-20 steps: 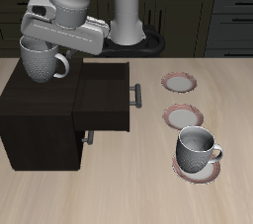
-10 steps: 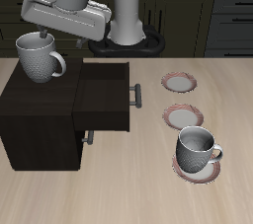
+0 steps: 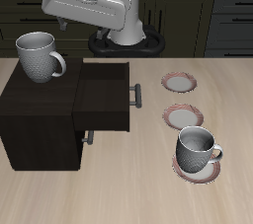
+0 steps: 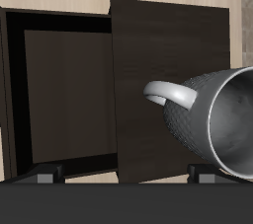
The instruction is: Place the porcelain mug that is in the drawer onto the top of the cabinet and close the drawer
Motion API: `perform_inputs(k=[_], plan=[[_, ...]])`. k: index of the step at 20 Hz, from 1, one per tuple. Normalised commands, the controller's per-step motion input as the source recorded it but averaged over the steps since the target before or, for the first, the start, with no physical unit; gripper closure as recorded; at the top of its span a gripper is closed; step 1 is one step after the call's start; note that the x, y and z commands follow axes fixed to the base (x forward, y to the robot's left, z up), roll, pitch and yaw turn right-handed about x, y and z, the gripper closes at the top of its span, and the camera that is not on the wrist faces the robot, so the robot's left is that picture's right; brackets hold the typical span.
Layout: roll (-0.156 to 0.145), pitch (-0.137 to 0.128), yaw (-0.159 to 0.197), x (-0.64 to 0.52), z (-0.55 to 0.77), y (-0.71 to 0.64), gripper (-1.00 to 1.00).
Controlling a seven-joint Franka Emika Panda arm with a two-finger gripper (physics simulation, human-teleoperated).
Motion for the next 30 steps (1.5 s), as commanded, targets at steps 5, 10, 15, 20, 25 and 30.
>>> perform_inputs(k=[5,10,15,20,25,30], plan=[[0.048,0.014,-0.017,0.03,-0.09,0.54,-1.00],[0.044,0.001,-0.003,0.05,-0.03,0.56,-1.00],[0.050,-0.003,-0.001,0.03,-0.01,0.59,-1.00],[0.089,0.011,-0.003,0.08,-0.10,0.71,-1.00],[0.111,-0.020,0.053,0.12,-0.10,0.93,-1.00],[0.024,0.006,0.017,0.31,-0.10,0.29,-1.00]])
